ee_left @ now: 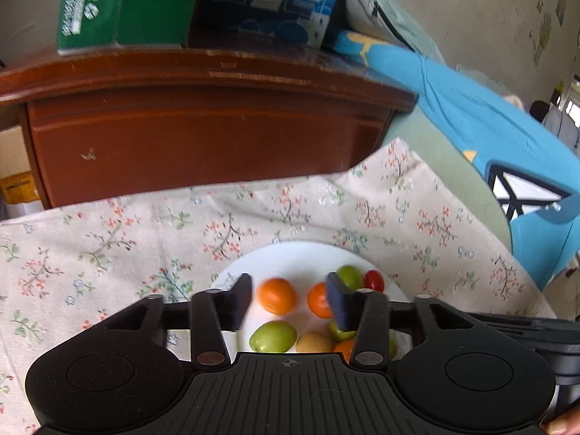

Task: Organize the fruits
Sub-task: 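Open both grippers to release the mandarin and tomato on the plate, then grasp a cherry tomato with the left gripper while the right gripper grasps the last mandarin, then carry the tomato with the left tool over the plate while the right tool carries the mandarin there, then open both grippers to release the tomato and mandarin on the plate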

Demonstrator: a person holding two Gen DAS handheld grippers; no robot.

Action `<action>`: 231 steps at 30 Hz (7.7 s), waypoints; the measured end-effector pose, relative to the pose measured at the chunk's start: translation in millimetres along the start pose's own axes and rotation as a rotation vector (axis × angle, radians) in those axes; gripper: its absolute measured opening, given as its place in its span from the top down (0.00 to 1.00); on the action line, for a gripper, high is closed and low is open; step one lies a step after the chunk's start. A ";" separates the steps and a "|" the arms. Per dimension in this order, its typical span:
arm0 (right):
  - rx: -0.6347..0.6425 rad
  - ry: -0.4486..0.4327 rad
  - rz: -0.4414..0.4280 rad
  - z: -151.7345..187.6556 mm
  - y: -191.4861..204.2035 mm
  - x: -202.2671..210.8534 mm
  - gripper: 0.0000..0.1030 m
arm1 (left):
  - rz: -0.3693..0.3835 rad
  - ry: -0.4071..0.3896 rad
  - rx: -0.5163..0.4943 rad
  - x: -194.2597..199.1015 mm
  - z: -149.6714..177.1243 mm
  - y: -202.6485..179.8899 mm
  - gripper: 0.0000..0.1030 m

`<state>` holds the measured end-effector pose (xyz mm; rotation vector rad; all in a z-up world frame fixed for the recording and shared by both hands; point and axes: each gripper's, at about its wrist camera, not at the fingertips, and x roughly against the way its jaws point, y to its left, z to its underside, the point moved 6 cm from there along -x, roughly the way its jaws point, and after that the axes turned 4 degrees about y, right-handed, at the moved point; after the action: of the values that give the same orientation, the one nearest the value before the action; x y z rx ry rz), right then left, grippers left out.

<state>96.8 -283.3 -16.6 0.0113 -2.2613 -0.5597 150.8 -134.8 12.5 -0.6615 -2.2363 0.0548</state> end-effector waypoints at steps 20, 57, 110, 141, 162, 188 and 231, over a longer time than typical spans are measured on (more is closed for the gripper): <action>0.060 0.027 -0.117 11.0 35.3 9.5 0.77 | -0.143 0.000 -0.025 73.6 0.3 22.7 0.28; 0.424 0.151 -0.195 81.4 113.6 -24.1 0.73 | -0.246 0.122 0.076 87.2 52.9 84.2 0.26; 0.247 0.243 -0.085 117.2 81.7 3.6 0.69 | -0.137 0.168 -0.192 37.9 101.3 53.4 0.57; 0.246 0.187 -0.089 102.8 82.8 10.8 0.72 | -0.130 0.098 -0.215 51.3 84.8 32.0 0.75; 0.118 -0.073 -0.047 6.5 41.0 55.7 0.72 | -0.056 -0.015 -0.166 61.6 38.0 0.0 0.75; 0.044 0.004 -0.001 -11.3 2.3 -16.6 0.72 | -0.055 0.066 -0.108 15.7 45.6 5.6 0.75; 0.034 -0.034 0.080 2.7 31.9 61.4 0.20 | -0.199 0.077 -0.002 83.8 31.8 8.2 0.06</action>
<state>58.0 -264.6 37.6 -0.0713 -2.2933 -0.4822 85.5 -82.5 45.7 -0.4314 -2.2162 -0.0711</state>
